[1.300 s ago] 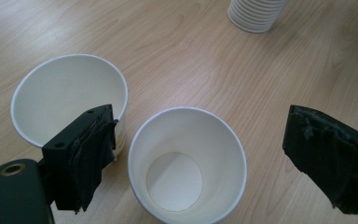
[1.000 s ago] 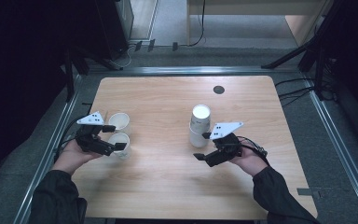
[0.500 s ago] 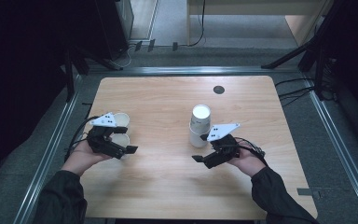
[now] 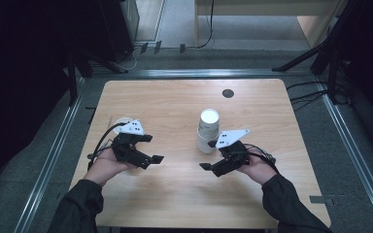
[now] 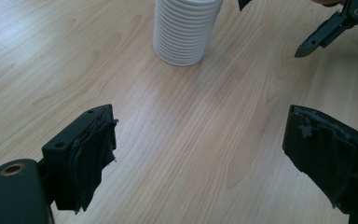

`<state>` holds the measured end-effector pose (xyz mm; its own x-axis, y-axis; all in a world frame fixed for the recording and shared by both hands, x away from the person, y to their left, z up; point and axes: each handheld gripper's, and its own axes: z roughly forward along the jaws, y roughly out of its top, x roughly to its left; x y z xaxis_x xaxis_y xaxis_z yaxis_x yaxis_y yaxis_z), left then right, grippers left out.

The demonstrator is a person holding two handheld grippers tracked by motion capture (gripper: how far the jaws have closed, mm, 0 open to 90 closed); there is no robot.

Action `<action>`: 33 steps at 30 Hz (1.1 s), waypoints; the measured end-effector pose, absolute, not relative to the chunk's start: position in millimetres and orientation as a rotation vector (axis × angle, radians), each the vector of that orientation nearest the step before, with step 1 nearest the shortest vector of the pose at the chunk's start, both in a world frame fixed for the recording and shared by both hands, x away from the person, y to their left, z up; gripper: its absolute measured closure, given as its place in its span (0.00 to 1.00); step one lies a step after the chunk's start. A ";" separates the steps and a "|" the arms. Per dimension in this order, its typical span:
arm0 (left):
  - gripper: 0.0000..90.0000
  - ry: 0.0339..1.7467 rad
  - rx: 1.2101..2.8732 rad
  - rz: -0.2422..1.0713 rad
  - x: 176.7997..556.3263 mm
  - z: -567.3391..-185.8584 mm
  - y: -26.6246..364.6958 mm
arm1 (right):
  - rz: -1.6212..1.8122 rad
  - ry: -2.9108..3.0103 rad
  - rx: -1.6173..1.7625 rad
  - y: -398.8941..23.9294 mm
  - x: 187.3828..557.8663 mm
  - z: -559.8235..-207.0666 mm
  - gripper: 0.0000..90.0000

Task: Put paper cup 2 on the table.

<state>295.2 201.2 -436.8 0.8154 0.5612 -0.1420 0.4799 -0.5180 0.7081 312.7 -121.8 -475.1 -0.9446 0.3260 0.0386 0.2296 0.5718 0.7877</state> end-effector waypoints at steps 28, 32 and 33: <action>0.11 0.649 2.271 0.122 285.4 -459.4 143.1 | 1.325 2.680 0.427 -127.6 295.3 -468.9 0.22; 0.11 0.647 2.265 0.117 283.7 -464.1 137.4 | 1.307 2.686 0.428 -126.9 296.1 -470.8 0.22; 0.11 0.639 2.284 0.125 283.3 -465.0 136.2 | 1.299 2.692 0.423 -126.6 296.3 -471.3 0.22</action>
<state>283.3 136.2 -465.0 0.8708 0.4815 -0.0994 0.4085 -0.5961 0.6913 296.3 -126.6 -471.3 -0.9534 0.3016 0.0109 0.1961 0.5917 0.7819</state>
